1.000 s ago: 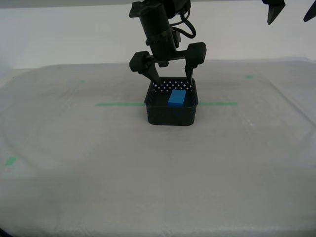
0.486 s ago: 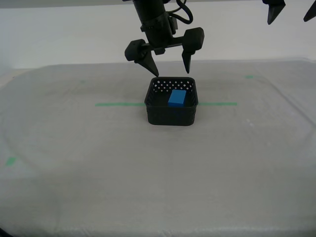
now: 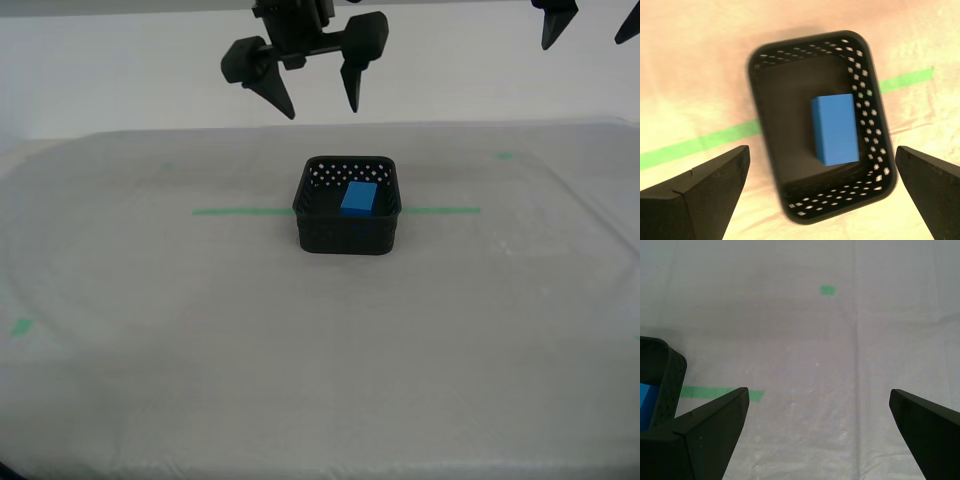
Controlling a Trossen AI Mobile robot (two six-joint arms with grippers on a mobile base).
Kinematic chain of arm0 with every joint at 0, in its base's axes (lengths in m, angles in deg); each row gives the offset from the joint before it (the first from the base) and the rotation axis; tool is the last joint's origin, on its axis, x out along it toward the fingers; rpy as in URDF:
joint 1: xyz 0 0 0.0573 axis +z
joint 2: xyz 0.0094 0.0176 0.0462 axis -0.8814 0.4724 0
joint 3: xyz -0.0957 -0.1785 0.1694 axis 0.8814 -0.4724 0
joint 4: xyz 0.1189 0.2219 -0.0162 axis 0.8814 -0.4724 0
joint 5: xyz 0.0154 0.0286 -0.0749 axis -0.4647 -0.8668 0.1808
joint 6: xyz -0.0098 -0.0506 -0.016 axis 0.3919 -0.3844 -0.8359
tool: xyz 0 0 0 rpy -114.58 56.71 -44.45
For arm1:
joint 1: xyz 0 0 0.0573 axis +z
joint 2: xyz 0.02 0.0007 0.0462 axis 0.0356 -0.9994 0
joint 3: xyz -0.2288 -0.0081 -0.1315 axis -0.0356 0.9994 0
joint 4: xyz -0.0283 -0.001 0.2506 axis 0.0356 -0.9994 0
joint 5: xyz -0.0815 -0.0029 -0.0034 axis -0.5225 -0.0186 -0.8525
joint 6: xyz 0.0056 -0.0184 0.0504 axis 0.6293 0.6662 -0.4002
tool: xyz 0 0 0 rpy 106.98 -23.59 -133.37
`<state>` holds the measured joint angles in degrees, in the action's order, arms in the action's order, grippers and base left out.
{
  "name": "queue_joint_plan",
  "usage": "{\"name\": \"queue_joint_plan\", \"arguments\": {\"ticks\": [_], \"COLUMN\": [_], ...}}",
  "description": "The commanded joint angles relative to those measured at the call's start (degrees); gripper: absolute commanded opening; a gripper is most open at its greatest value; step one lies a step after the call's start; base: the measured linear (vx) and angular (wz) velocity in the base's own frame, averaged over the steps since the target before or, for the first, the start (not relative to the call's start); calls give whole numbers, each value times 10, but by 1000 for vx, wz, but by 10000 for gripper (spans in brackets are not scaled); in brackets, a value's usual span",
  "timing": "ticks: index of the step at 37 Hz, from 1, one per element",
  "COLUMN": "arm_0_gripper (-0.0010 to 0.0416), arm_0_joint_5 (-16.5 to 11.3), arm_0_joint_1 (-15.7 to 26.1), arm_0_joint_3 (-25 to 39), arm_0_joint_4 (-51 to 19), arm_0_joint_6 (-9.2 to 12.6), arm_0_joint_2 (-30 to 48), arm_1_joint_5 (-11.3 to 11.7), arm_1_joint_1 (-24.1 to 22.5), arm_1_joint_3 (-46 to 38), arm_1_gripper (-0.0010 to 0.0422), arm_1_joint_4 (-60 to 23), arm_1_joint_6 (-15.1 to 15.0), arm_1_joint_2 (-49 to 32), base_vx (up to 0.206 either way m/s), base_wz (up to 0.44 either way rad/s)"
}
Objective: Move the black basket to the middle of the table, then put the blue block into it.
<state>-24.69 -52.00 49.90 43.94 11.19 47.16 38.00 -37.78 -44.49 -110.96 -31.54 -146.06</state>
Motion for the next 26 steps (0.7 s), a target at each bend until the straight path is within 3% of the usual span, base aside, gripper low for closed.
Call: {"name": "queue_joint_plan", "arguments": {"ticks": [1, 14, 26], "arm_0_gripper": [394, 393, 394], "arm_0_joint_5": [0, 0, 0], "arm_0_joint_1": [0, 0, 0], "arm_0_joint_3": [0, 0, 0], "arm_0_joint_4": [0, 0, 0], "arm_0_joint_6": [0, 0, 0], "arm_0_joint_2": [0, 0, 0], "arm_1_joint_5": [3, 4, 30], "arm_1_joint_1": [10, 50, 101], "arm_1_joint_3": [0, 68, 191], "arm_1_gripper": [401, 401, 401], "arm_1_joint_4": [-16, -1, 31], "arm_1_joint_6": [-3, -6, -4], "arm_1_joint_2": [9, 78, 181], "base_vx": [0, 0, 0], "base_wz": [0, 0, 0]}}
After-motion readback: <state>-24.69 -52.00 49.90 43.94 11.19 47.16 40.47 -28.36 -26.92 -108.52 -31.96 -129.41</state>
